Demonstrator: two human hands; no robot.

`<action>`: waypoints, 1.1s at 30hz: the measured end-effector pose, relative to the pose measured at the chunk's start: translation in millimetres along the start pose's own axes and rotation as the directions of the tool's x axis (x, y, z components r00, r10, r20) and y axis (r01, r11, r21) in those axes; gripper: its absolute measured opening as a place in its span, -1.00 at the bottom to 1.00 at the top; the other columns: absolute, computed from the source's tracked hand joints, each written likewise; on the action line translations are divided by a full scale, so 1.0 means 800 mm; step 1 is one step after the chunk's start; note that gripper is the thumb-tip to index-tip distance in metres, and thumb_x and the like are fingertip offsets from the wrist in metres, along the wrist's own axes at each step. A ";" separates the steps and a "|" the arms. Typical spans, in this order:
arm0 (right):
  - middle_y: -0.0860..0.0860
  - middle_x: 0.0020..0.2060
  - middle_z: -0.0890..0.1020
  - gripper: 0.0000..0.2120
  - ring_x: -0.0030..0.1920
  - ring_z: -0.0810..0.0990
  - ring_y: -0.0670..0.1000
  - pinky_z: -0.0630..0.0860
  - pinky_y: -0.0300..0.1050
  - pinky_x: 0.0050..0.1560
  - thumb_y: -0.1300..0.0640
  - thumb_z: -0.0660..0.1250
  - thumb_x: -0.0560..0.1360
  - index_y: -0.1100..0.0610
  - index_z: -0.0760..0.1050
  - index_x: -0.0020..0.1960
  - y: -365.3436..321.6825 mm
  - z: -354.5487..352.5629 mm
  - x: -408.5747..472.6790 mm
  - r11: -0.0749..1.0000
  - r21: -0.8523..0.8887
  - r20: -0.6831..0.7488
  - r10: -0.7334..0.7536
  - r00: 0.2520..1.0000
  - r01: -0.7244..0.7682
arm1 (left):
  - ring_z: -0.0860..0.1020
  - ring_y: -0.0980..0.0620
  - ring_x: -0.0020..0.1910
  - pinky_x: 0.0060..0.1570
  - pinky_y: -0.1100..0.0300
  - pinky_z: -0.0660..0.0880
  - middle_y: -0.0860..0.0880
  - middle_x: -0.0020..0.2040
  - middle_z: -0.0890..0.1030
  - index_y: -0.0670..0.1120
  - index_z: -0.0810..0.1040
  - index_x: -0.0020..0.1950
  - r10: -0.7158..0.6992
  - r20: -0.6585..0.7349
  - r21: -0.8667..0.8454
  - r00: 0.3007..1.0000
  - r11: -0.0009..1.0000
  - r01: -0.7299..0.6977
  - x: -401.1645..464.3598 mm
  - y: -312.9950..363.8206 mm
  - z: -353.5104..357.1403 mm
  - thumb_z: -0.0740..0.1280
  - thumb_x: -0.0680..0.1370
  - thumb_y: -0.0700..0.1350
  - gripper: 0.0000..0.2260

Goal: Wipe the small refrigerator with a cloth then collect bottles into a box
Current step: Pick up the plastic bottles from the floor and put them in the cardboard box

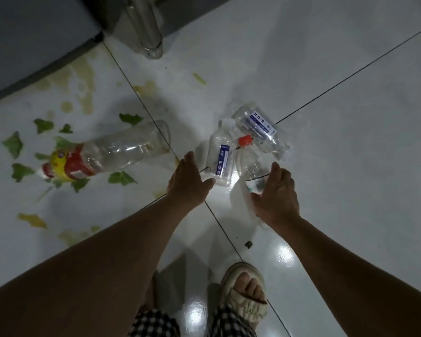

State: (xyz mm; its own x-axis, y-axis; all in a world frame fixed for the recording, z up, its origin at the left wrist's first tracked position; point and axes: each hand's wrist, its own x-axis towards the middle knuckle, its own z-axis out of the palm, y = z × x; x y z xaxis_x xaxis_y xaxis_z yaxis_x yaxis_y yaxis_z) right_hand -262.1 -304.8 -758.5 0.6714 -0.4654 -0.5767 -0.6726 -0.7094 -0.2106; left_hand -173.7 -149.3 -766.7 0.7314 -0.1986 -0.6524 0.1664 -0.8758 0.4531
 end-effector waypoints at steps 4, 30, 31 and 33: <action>0.18 0.39 0.28 -0.19 0.35 0.32 0.15 0.38 0.01 0.30 0.00 0.40 0.46 0.19 0.00 0.50 -0.036 -0.009 -0.030 0.993 -0.048 0.002 -0.111 0.994 0.111 | 0.39 -0.12 0.31 0.24 0.01 0.37 -0.13 0.35 0.38 -0.14 0.18 0.43 -0.016 0.015 0.031 1.000 0.999 0.016 -0.025 -0.021 -0.035 0.41 0.45 0.00 -0.34; 0.10 0.46 0.15 -0.25 0.44 0.17 0.10 0.23 -0.06 0.37 0.05 0.33 0.48 0.12 -0.02 0.51 -0.207 0.114 -0.041 0.887 -0.196 0.180 -0.386 0.905 0.418 | 0.28 -0.19 0.34 0.31 -0.11 0.21 -0.15 0.37 0.31 -0.09 0.08 0.48 0.097 -0.162 0.531 0.982 0.847 0.003 0.054 -0.200 -0.157 0.54 0.28 -0.01 -0.09; 0.10 0.46 0.15 -0.25 0.44 0.17 0.11 0.23 -0.06 0.37 0.04 0.33 0.48 0.12 -0.02 0.51 -0.202 0.113 -0.037 0.889 -0.199 0.168 -0.384 0.908 0.413 | 0.30 -0.21 0.34 0.31 -0.11 0.21 -0.17 0.36 0.32 -0.10 0.07 0.48 0.084 -0.164 0.545 0.983 0.838 0.019 0.057 -0.201 -0.155 0.54 0.29 -0.02 -0.08; 0.11 0.47 0.15 -0.24 0.45 0.17 0.11 0.23 -0.06 0.37 0.04 0.34 0.47 0.12 -0.01 0.51 -0.193 0.110 -0.032 0.898 -0.196 0.149 -0.371 0.917 0.395 | 0.35 -0.22 0.29 0.28 -0.10 0.25 -0.21 0.33 0.37 -0.15 0.09 0.47 0.057 -0.176 0.562 0.983 0.826 0.053 0.060 -0.201 -0.153 0.52 0.31 -0.04 -0.13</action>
State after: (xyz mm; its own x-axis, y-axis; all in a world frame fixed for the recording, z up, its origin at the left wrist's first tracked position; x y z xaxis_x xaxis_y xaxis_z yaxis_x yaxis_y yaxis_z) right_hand -203.1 -137.1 -780.4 0.8188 -0.0847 -0.5679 -0.2777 -0.9241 -0.2625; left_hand -84.5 35.5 -796.4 0.8448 -0.1678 -0.5081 -0.1957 -0.9807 -0.0015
